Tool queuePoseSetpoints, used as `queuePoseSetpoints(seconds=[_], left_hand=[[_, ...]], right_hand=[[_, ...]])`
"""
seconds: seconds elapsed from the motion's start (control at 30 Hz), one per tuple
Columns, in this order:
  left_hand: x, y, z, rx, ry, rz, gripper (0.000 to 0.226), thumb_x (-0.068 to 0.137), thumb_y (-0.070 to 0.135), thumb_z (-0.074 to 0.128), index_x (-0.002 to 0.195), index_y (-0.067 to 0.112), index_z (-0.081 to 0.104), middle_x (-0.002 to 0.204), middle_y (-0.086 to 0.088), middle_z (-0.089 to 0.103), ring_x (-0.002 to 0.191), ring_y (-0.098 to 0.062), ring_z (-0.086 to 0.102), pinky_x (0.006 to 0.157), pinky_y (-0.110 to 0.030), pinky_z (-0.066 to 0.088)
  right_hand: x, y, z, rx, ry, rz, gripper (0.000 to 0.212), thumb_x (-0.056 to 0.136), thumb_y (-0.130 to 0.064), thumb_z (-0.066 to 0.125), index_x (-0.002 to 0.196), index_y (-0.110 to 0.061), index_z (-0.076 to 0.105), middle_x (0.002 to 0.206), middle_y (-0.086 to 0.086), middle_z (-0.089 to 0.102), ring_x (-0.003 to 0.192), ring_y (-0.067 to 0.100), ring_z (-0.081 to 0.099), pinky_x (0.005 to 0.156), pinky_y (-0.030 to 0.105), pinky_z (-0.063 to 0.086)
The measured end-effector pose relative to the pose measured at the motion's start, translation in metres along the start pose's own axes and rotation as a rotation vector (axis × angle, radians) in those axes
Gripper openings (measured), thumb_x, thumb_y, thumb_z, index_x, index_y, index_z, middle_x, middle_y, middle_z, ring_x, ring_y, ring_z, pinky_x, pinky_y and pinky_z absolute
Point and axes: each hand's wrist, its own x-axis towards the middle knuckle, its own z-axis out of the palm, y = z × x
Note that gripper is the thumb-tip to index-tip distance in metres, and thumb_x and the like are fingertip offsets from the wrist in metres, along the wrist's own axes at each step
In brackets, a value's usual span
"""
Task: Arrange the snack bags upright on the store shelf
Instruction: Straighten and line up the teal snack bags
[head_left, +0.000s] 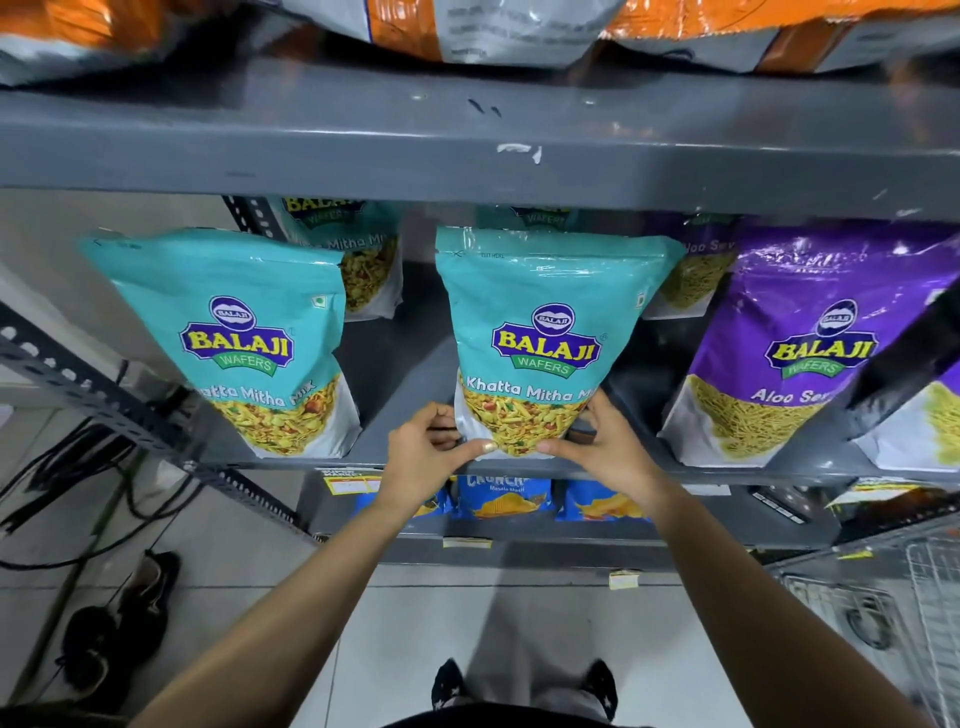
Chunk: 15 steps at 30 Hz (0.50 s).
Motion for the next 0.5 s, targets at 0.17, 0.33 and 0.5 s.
queuePoseSetpoints(seconds=[0.17, 0.33, 0.5], left_hand=[[-0.002, 0.004, 0.002, 0.002, -0.013, 0.021, 0.052, 0.061, 0.037, 0.089, 0.1, 0.012, 0.066, 0.096, 0.0, 0.073, 0.091, -0.015, 0.071, 0.084, -0.029, 0.06], [-0.002, 0.003, 0.001, 0.002, -0.025, 0.026, 0.054, 0.062, 0.036, 0.088, 0.105, 0.013, 0.065, 0.101, 0.001, 0.074, 0.095, -0.014, 0.07, 0.087, -0.032, 0.059], [-0.02, 0.002, 0.002, -0.047, 0.108, 0.093, 0.061, 0.067, 0.039, 0.086, 0.117, 0.015, 0.061, 0.115, 0.001, 0.066, 0.107, -0.015, 0.063, 0.094, -0.028, 0.053]], right_hand=[[-0.008, 0.003, 0.0, -0.029, 0.024, -0.003, 0.082, 0.07, -0.022, 0.089, 0.138, -0.027, 0.044, 0.126, -0.017, 0.064, 0.12, -0.007, 0.056, 0.096, 0.021, 0.049], [-0.012, 0.001, 0.002, -0.053, 0.039, -0.007, 0.085, 0.07, -0.024, 0.089, 0.14, -0.029, 0.042, 0.125, -0.025, 0.063, 0.118, -0.014, 0.055, 0.099, 0.023, 0.047], [-0.035, 0.001, -0.007, -0.017, 0.082, 0.009, 0.103, 0.064, -0.025, 0.092, 0.147, -0.028, 0.032, 0.138, -0.013, 0.055, 0.13, 0.003, 0.051, 0.105, 0.036, 0.049]])
